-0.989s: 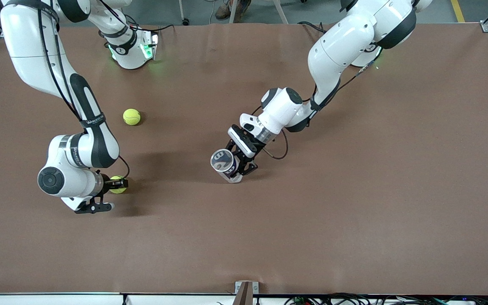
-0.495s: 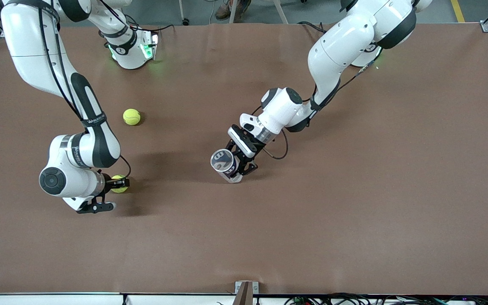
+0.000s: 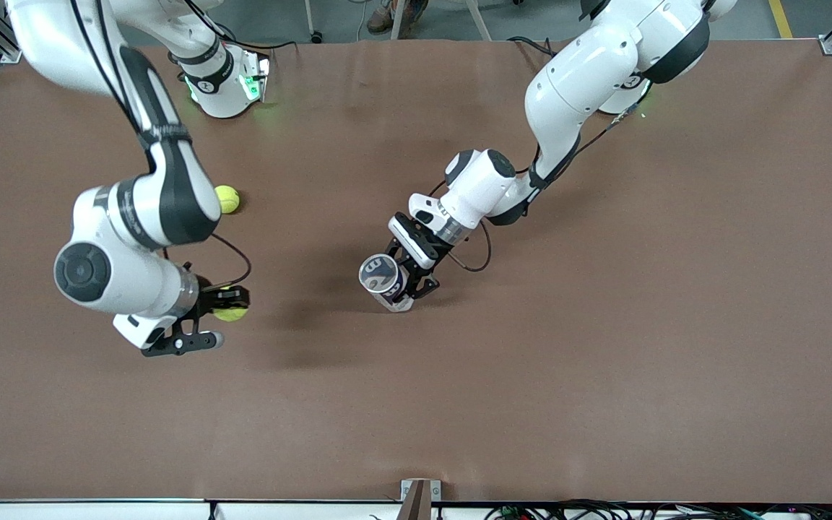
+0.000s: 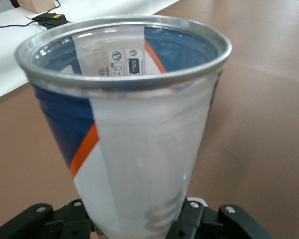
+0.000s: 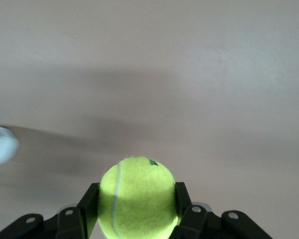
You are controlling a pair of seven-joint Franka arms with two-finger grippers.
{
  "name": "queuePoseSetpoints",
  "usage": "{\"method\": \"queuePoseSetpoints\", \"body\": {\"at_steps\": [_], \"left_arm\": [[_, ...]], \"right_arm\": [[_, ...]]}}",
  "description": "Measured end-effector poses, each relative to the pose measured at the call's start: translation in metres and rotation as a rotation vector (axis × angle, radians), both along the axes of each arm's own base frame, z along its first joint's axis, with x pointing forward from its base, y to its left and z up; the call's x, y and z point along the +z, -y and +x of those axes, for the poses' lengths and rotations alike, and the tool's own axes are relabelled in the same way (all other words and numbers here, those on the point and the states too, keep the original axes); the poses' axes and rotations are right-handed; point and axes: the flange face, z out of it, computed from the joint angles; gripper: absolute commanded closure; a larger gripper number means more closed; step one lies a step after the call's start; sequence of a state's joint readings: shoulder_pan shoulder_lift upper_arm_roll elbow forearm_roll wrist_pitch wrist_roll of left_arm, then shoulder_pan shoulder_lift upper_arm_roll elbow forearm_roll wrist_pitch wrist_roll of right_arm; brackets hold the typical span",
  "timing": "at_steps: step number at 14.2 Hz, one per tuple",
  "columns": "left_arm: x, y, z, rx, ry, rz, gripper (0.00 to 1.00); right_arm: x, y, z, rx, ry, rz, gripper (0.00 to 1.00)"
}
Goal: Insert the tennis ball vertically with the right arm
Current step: 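Move the ball with the right gripper over the tube opening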
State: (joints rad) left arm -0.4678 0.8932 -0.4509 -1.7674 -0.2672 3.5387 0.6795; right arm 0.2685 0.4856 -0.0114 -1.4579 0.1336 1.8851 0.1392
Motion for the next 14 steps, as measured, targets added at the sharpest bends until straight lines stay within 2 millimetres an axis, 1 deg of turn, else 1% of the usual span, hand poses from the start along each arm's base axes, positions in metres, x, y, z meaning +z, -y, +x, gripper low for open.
{"method": "queuePoseSetpoints", "body": {"at_steps": [1,2,3,4,6,7,8,10,11,12,14], "left_arm": [[0.0,0.0,0.0,0.0,0.0,0.0,0.46],[0.0,0.0,0.0,0.0,0.0,0.0,0.46],[0.0,0.0,0.0,0.0,0.0,0.0,0.46],[0.0,0.0,0.0,0.0,0.0,0.0,0.46],[0.0,0.0,0.0,0.0,0.0,0.0,0.47],[0.0,0.0,0.0,0.0,0.0,0.0,0.46],[0.0,0.0,0.0,0.0,0.0,0.0,0.46],[0.0,0.0,0.0,0.0,0.0,0.0,0.46],[0.0,0.0,0.0,0.0,0.0,0.0,0.46],[0.0,0.0,0.0,0.0,0.0,0.0,0.46],[0.0,0.0,0.0,0.0,0.0,0.0,0.46]], "right_arm": [[0.027,-0.028,-0.003,-0.04,0.032,0.016,0.86],[0.048,-0.057,-0.009,-0.083,0.05,0.028,0.86],[0.058,-0.087,-0.018,-0.129,0.051,0.038,0.86],[0.06,-0.117,-0.03,-0.175,0.042,0.041,0.86],[0.058,-0.173,-0.055,-0.243,0.04,0.048,0.87],[0.057,-0.195,-0.065,-0.269,0.05,0.059,0.87],[0.056,-0.214,-0.072,-0.291,0.062,0.073,0.87],[0.047,-0.236,-0.078,-0.332,0.084,0.099,0.88],[0.041,-0.24,-0.077,-0.345,0.091,0.106,0.88],[0.034,-0.239,-0.073,-0.352,0.096,0.105,0.88],[0.022,-0.231,-0.064,-0.365,0.094,0.092,0.88]]}}
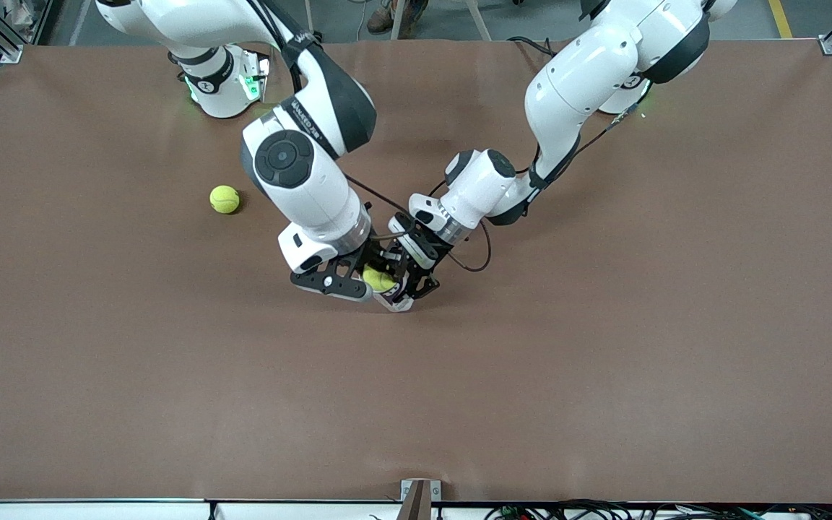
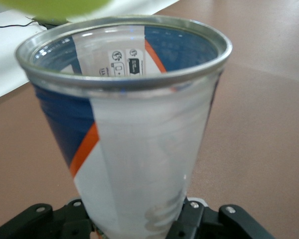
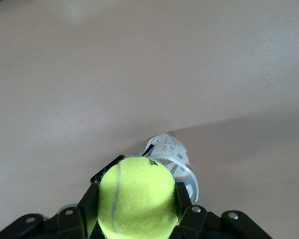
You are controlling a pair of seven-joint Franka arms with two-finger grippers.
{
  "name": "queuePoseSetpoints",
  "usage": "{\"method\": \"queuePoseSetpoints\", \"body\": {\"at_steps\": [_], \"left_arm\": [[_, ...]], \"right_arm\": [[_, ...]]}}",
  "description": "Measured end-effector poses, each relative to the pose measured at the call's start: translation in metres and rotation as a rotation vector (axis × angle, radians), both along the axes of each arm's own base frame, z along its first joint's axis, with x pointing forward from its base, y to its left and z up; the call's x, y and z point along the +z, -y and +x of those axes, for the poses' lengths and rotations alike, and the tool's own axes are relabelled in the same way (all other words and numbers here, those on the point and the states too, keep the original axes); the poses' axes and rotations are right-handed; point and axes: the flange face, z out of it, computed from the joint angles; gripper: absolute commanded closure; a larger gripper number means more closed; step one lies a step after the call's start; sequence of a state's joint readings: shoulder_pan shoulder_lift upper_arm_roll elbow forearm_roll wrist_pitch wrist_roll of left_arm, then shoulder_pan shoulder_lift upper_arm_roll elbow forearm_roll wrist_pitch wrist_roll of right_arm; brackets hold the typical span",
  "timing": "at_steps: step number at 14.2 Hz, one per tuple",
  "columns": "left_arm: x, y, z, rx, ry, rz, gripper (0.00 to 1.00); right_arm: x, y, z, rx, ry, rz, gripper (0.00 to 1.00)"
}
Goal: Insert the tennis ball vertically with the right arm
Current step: 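Move the ball with the right gripper over the tube opening, then open the right gripper to drop the ball into the tube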
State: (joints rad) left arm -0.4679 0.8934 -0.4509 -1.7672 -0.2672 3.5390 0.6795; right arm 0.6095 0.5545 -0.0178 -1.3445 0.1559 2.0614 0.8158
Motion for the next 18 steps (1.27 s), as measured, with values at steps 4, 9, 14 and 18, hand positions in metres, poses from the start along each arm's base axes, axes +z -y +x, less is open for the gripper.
{"method": "queuePoseSetpoints", "body": {"at_steps": [4,9,14,18], "left_arm": [[0.0,0.0,0.0,0.0,0.0,0.0,0.44],[0.0,0.0,0.0,0.001,0.0,0.0,0.44],[0.0,0.0,0.0,0.001,0.0,-0.001,0.39],[0.0,0.0,0.0,0.003,-0.003,-0.002,0.3]], "right_arm": [[-0.008,0.011,0.004,0.023,-0.028,-0.028,0.88],[-0.012,0.006,-0.005,0.056,-0.072,-0.05,0.88],[-0.012,0.003,-0.007,0.06,-0.074,-0.048,0.87],[-0.023,0.003,-0.005,0.058,-0.084,-0.055,0.11]]}}
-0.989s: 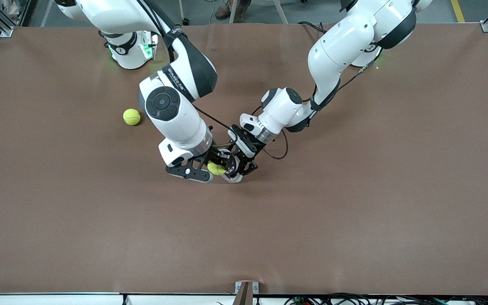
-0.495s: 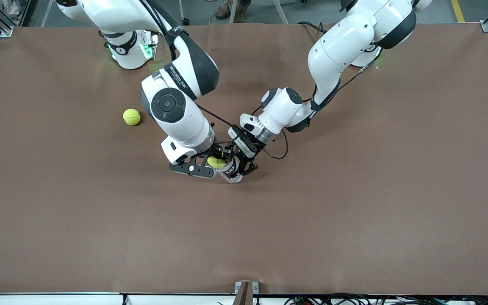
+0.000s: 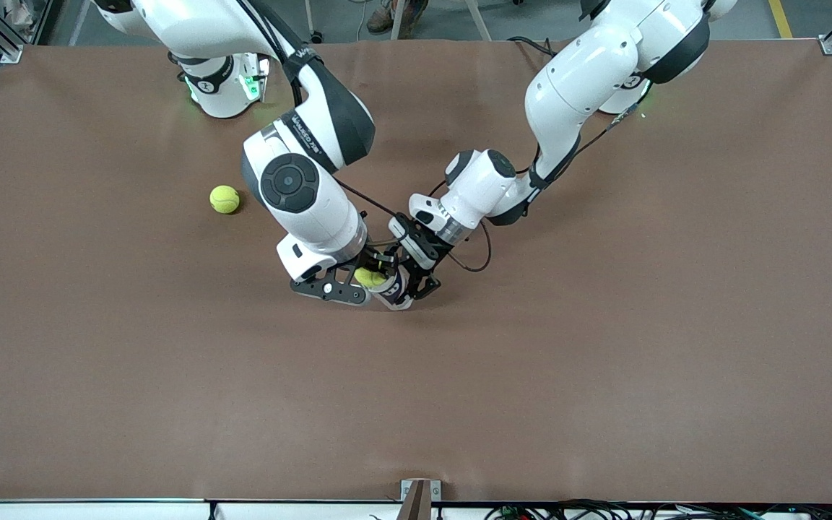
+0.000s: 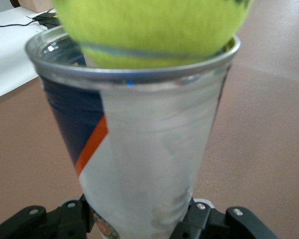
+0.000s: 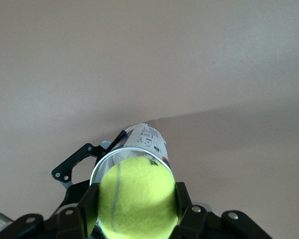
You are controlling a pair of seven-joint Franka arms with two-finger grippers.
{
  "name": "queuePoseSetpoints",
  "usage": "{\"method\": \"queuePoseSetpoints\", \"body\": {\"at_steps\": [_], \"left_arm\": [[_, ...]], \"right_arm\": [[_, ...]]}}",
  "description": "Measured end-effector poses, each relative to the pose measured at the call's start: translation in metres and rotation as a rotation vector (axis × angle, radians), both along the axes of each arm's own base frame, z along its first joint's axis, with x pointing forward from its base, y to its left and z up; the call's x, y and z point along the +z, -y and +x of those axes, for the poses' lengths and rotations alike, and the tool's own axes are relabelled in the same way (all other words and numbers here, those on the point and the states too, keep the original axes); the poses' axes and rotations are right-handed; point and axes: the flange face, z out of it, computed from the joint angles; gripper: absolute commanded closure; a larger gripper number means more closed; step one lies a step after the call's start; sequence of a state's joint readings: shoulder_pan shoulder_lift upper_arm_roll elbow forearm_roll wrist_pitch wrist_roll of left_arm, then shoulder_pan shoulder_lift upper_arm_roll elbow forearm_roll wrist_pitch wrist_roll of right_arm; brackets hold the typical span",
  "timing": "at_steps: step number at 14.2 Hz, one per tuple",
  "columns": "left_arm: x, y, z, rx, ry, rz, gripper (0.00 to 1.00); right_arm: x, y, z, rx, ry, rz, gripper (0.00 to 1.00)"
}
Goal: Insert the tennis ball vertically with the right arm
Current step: 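Open the right gripper to drop the ball into the tube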
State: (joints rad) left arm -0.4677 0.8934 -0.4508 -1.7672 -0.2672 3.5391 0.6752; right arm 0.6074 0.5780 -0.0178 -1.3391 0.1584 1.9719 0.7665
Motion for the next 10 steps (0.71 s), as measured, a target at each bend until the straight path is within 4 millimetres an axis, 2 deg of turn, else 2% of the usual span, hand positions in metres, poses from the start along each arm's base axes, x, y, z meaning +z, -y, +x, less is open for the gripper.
{"method": "queuePoseSetpoints", "body": {"at_steps": [1,10], "left_arm": [[0.0,0.0002,-0.0002,0.0,0.0,0.0,0.28],[0.0001,0.0004,-0.0004,0.0,0.0,-0.001,0.3]], "right_arm": [[-0.0017,0.0,0.0005,-0.001,-0.001,-0.001,0.0],[0.0066,0.0,0.0034,-0.035,0.007,0.006,0.0]]}}
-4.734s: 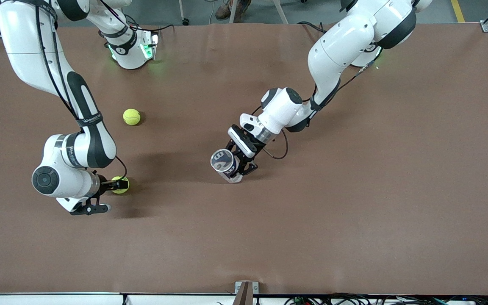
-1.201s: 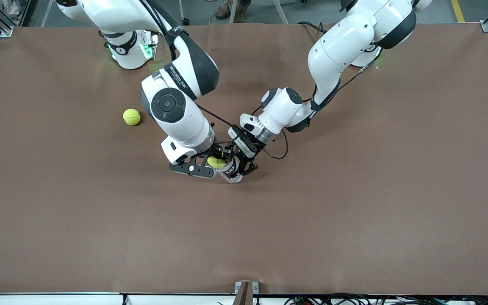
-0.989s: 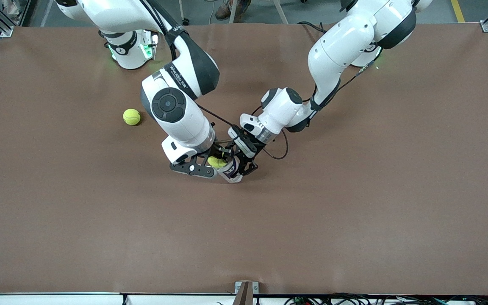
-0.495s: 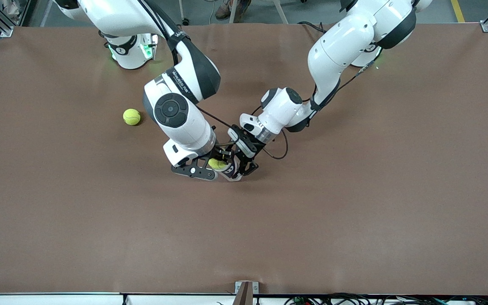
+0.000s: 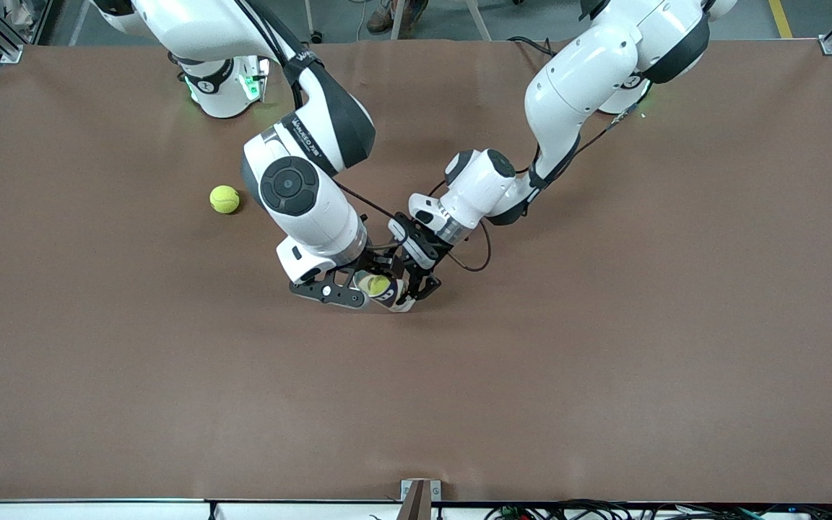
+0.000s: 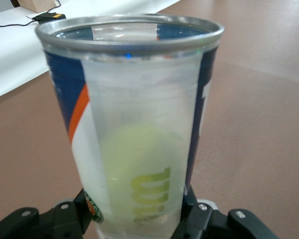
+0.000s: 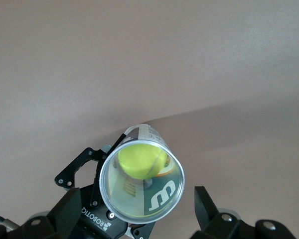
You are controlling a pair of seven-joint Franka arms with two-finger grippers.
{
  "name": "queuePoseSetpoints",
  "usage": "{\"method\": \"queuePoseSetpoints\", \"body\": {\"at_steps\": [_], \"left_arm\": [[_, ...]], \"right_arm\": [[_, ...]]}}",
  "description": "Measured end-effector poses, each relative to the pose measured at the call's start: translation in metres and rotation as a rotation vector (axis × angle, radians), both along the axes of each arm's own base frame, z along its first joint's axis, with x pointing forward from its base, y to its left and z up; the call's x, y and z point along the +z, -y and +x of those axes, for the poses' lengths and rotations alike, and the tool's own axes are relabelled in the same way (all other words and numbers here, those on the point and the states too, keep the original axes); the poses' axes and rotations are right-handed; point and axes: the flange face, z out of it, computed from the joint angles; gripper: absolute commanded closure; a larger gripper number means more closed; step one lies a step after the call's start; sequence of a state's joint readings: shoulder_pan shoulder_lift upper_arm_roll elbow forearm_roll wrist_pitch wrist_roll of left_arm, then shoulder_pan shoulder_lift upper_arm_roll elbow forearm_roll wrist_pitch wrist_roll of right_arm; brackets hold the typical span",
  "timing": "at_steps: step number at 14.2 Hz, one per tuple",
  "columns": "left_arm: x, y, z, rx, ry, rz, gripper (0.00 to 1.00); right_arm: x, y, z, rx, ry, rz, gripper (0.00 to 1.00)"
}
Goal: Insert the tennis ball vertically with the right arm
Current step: 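Open the right gripper to drop the ball into the tube, then move the right gripper to the second tennis ball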
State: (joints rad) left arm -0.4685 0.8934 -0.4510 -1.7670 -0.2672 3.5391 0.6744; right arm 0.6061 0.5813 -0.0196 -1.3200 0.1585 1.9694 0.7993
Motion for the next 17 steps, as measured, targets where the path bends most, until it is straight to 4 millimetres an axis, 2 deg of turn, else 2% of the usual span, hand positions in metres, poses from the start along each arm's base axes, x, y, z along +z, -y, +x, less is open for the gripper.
{"method": "queuePoseSetpoints", "body": {"at_steps": [2,4,7,9,13,15,17], "left_arm": [[0.0,0.0,0.0,0.0,0.0,0.0,0.3],[0.0,0.0,0.0,0.0,0.0,0.0,0.3],[0.0,0.0,0.0,0.0,0.0,0.0,0.3],[0.0,0.0,0.0,0.0,0.0,0.0,0.3],[0.0,0.0,0.0,0.0,0.0,-0.001,0.31],[0.001,0.002,-0.001,-0.002,-0.001,-0.003,0.31],[0.002,0.005,-0.004,-0.007,-0.006,-0.008,0.31]], "right_arm": [[0.009,0.002,0.001,-0.013,0.002,0.001,0.0],[0.029,0.023,-0.002,-0.027,-0.057,-0.044,0.0],[0.063,0.096,0.006,-0.005,-0.144,-0.12,0.0],[0.07,0.149,0.013,0.053,-0.176,-0.164,0.0],[0.037,0.235,0.017,0.117,-0.231,-0.186,0.0],[0.018,0.266,0.012,0.143,-0.24,-0.179,0.0],[-0.002,0.286,0.003,0.159,-0.248,-0.17,0.0]]}}
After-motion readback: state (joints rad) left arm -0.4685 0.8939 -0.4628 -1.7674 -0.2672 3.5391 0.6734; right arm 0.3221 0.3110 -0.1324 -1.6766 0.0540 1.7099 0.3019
